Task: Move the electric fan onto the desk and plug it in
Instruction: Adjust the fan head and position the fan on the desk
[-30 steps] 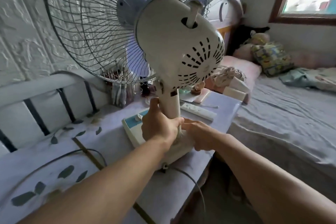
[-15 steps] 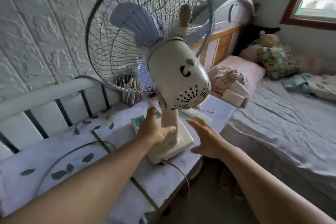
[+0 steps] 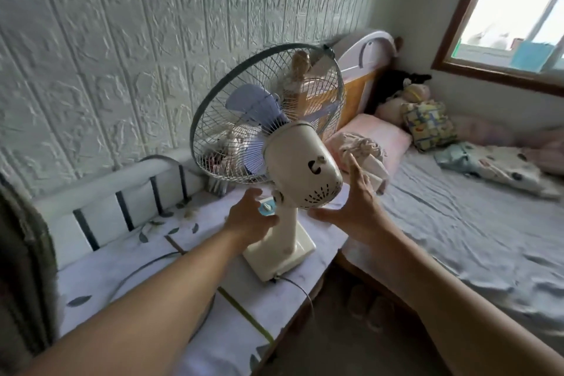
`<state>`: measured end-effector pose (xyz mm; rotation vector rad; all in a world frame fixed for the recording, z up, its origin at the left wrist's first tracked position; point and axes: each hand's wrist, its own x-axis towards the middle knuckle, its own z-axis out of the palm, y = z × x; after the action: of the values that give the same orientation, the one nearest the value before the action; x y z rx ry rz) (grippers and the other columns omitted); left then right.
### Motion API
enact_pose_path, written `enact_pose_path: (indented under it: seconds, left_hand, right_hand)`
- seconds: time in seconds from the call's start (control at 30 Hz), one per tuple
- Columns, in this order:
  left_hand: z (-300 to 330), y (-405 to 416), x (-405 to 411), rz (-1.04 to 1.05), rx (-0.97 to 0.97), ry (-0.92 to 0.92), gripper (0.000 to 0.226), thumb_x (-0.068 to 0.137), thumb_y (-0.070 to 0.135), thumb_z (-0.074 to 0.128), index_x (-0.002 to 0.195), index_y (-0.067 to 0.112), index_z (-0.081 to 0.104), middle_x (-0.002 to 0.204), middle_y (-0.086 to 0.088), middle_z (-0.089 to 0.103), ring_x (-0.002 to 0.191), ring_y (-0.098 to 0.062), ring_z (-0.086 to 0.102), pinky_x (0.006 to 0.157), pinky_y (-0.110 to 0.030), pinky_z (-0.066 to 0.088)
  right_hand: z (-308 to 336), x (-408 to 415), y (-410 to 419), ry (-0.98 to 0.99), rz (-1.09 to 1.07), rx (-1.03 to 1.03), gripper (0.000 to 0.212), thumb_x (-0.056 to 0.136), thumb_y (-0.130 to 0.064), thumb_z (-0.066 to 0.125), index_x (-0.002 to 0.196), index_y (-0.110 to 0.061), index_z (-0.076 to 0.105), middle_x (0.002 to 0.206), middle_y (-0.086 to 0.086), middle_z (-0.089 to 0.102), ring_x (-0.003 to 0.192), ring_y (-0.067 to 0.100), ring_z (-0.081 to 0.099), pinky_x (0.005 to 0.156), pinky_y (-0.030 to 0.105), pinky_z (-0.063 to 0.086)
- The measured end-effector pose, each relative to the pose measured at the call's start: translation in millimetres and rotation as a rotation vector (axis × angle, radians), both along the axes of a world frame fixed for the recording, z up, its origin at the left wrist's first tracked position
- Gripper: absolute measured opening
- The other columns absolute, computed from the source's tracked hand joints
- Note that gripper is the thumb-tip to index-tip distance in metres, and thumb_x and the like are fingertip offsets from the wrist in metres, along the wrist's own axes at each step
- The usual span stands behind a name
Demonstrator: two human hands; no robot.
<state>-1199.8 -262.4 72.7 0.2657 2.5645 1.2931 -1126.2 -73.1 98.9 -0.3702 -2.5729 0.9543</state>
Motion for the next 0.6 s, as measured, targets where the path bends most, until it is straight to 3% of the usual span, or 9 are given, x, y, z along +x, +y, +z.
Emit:
enact_pose_path:
  seconds: [0.17,0.23,0.33,0.43,0.6]
  left_hand:
    - [-6.3,4.1,-20.0,-0.05,0.037,-0.027,0.054,0.081,0.024,0.066,0.129,0.014,0.044,0.128,-0.008,0.06,0.118,-0.023,0.055,0.081,-0.017,0.035]
    - [-11.1,8.7,-30.1,-0.066,0.089,-0.066,0.053,0.084,0.022,0.063,0.131,0.01,0.043,0.127,-0.011,0.059,0.115,-0.026,0.057,0.077,-0.019,0.038]
    - [-14.7,19.3,-43.0,-0.044,0.165,-0.114,0.043,0.087,0.018,0.058,0.128,0.007,0.049,0.126,-0.014,0.06,0.114,-0.031,0.059,0.088,-0.032,0.049]
    - [-15.9,32.2,-53.6,-0.014,0.233,-0.195,0.033,0.091,0.016,0.051,0.119,-0.001,0.058,0.119,-0.02,0.064,0.111,-0.035,0.061,0.096,-0.043,0.05]
    - [-12.5,41.3,-54.1,0.063,0.067,-0.125,0.039,0.093,0.026,0.047,0.124,0.004,0.052,0.121,-0.015,0.064,0.112,-0.03,0.059,0.093,-0.032,0.046]
  right_hand:
    - [16.6,-20.4,-27.9,0.06,-0.139,0.035,0.124,0.047,-0.051,0.085,0.147,-0.03,0.015,0.141,0.008,0.041,0.128,0.026,0.036,0.087,0.03,0.027]
    - [17.4,-26.8,-35.4,0.075,-0.172,0.034,0.122,0.044,-0.052,0.085,0.145,-0.032,0.019,0.135,0.008,0.047,0.124,0.028,0.041,0.084,0.032,0.033]
    - [17.6,-34.7,-42.5,0.105,-0.2,0.038,0.123,0.04,-0.055,0.085,0.144,-0.033,0.022,0.129,0.006,0.052,0.118,0.028,0.047,0.084,0.034,0.042]
    - [17.2,-37.2,-42.7,0.093,-0.204,0.063,0.117,0.043,-0.052,0.084,0.143,-0.034,0.026,0.125,0.007,0.052,0.113,0.027,0.049,0.084,0.034,0.045]
    - [16.9,-36.0,-40.6,0.078,-0.195,0.079,0.112,0.047,-0.05,0.081,0.144,-0.037,0.026,0.121,0.01,0.048,0.105,0.023,0.044,0.083,0.033,0.044]
